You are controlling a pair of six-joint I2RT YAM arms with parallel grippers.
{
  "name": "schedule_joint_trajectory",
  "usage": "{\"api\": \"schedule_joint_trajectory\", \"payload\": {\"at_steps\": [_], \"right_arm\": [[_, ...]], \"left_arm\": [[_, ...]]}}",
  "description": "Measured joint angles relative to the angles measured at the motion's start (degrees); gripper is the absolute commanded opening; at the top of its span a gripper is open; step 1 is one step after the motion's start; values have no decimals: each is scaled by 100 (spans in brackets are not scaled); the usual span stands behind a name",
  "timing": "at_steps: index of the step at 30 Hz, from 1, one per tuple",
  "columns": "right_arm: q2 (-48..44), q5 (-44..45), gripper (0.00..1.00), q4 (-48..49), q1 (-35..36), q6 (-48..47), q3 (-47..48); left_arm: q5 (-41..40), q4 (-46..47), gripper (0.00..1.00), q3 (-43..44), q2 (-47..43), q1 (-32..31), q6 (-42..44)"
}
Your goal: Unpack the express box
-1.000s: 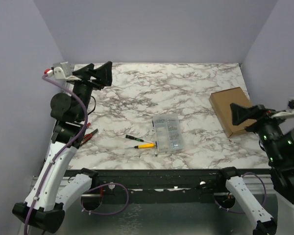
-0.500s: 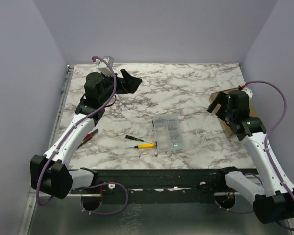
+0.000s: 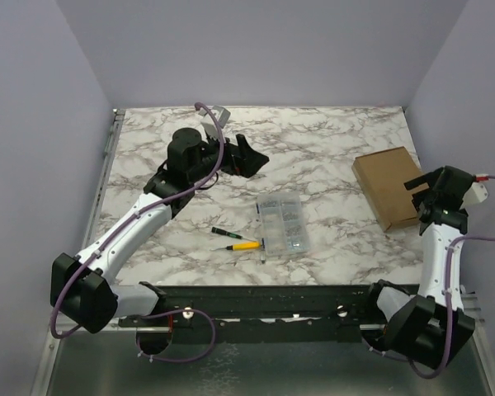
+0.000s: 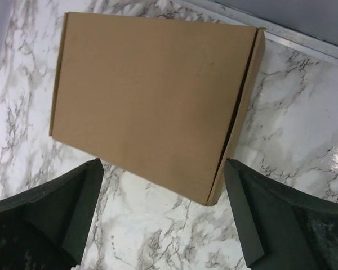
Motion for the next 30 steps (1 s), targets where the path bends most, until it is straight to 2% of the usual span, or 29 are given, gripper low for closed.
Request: {"api": "schedule_joint_trajectory", "payload": {"at_steps": [6,9,12,21,30], "right_arm": [[774,-1054,99,605,-1215,-297,-389],[1086,-1467,99,756,-1508,-511,-544],[1185,-1862,99,970,-1513,-634,-656],[1397,-2575,91,1521,-1502,-885,-879],[1722,-2750,88,1731,-1244,-997,-931]], "left_arm": [[-2,-129,99,33,61,-433,109],[2,-157,99,33,116,-570,101],[22,-162,99,33,201,-713,83],[81,-216,99,33,326,-826,74],[125,-236,99,33,396,-826,74]]}}
